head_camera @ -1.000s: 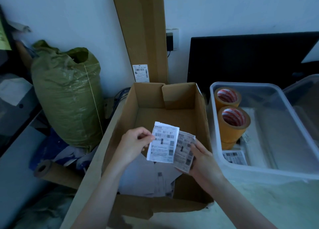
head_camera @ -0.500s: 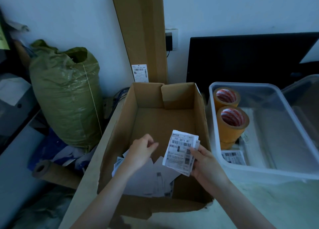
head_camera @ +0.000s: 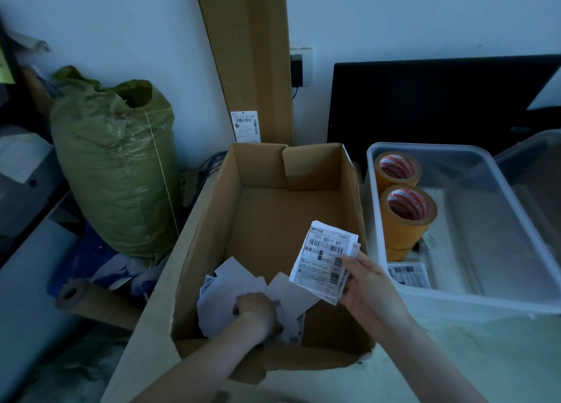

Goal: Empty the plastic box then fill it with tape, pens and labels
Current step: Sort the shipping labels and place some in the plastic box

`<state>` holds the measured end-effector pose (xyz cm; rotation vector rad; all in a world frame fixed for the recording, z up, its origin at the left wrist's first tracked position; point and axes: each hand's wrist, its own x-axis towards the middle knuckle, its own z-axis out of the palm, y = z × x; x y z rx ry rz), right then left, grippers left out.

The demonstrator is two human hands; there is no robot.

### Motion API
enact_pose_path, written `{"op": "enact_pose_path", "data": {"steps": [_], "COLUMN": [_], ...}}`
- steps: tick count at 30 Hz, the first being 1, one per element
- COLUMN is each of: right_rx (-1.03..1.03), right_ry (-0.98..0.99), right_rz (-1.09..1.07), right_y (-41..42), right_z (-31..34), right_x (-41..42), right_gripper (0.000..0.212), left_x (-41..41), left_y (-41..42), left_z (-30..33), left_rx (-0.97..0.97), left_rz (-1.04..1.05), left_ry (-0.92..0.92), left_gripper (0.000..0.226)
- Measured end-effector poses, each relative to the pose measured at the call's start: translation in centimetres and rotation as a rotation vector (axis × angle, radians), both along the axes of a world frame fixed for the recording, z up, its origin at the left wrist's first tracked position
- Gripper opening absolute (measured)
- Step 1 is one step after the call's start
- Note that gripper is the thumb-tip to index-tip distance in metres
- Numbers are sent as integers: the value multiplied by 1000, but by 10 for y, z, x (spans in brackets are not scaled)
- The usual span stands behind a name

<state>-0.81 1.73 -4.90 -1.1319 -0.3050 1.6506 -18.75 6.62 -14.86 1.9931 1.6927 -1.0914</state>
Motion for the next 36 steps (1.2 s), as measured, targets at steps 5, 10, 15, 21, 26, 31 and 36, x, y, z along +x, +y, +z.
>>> {"op": "enact_pose_path", "data": {"steps": [5,10,15,21,26,31,36], "right_rx": [-17,-28,-34,-41,-48,-8,21], "right_ry": [-13,-25,-42,-123,-138,-107,-157], "right_rz": [-8,-12,-9,-40,-30,37,79], "right_y": [0,-2,-3,-4,-4,-7,-10], "right_z": [0,1,1,1,3,7,5], "right_x": [-1,-2,-3,-10,-14,-17,-18], "right_gripper": [30,29,28,28,29,29,30], "left_x": [3,-10,-36,-49,-32,-8,9], "left_y": [-1,10,23,14,-5,-15,-20], "left_z": [2,13,47,109,135,116,104], "left_rx": [24,174,319,384,337,469,509], "left_rz": [-74,-1,265,605,792,809,819], "left_ry": [32,-100,-358,-1053,-1423,-1381,-1398], "left_gripper": [32,32,26,17,17,8,7]}}
